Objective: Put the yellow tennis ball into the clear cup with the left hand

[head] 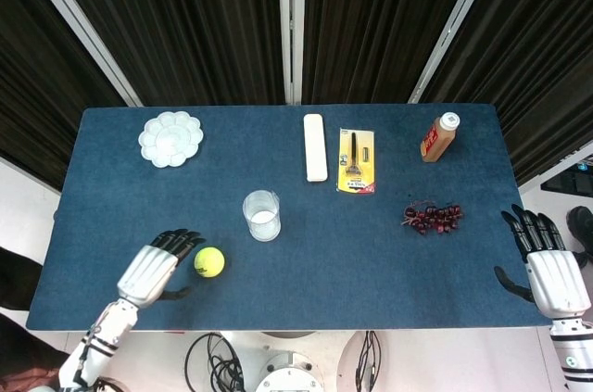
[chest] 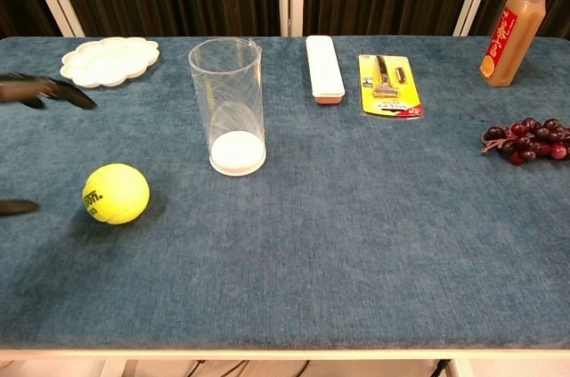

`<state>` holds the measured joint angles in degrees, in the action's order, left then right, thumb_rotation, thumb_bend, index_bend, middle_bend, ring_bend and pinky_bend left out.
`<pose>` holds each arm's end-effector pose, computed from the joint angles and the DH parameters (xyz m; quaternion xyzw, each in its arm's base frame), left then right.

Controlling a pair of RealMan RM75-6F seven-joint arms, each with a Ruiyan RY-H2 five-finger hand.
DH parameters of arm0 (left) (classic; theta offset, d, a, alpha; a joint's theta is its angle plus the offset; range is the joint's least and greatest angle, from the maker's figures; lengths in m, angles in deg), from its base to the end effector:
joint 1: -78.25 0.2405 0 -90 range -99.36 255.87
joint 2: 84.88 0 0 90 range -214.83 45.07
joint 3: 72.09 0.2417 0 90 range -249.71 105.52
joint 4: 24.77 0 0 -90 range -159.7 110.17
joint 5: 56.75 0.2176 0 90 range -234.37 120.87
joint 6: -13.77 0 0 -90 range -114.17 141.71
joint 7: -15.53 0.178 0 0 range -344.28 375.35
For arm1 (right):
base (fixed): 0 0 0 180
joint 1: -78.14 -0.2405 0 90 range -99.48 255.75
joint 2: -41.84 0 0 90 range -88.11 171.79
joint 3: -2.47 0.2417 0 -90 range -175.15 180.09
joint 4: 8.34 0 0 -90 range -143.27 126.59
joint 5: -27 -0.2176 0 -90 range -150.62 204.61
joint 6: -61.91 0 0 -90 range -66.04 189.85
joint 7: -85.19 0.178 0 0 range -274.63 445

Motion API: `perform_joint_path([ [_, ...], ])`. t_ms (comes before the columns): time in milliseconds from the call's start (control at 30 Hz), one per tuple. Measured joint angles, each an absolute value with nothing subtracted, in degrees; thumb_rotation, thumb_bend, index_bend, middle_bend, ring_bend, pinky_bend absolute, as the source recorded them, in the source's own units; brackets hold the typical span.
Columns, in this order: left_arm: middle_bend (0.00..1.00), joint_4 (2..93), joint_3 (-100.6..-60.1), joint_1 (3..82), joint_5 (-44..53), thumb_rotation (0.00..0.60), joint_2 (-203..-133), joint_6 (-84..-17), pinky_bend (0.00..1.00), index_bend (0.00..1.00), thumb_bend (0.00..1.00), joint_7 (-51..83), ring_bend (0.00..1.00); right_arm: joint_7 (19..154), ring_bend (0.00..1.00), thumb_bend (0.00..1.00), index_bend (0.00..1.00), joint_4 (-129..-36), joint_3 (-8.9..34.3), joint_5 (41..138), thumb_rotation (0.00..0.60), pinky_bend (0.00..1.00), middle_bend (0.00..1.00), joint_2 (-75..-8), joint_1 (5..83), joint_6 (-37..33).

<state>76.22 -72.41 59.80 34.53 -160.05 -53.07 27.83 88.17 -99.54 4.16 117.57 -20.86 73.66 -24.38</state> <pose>-0.1840 0.2355 0.0160 -0.7380 -0.3871 -0.3966 0.3851 -0.2962 -0.2081 0.1496 0.6147 -0.3746 0.4030 0.5652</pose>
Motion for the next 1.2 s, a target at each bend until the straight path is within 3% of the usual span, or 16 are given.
perform_joint_path([
  [300,0.14,70.45,-73.52,55.16,32.09,0.6,-168.02,-47.83,0.19,0.16,0.15,27.59,0.1,89.01,0.0,0.21,0.0,-99.03,4.21,117.39,0.6,0.0,0.0,-20.67,73.87,-24.54],
  [700,0.13,64.91,-73.6,52.28,26.35,0.6,-172.14,-43.15,0.37,0.16,0.16,30.59,0.11,90.25,0.0,0.21,0.0,-98.27,4.48,116.73,0.6,0.0,0.0,-20.21,74.24,-24.82],
  [933,0.3,64.63,-73.35,52.01,25.3,0.6,-172.57,-43.89,0.65,0.29,0.21,30.32,0.31,90.16,0.0,0.21,0.0,-98.15,4.43,116.8,0.6,0.0,0.0,-20.52,73.98,-24.22],
  [1200,0.49,61.38,-73.44,52.23,28.57,0.6,-174.59,-48.59,0.82,0.51,0.24,27.43,0.51,89.77,0.0,0.21,0.0,-98.47,4.53,116.64,0.6,0.0,0.0,-20.43,74.08,-24.35],
])
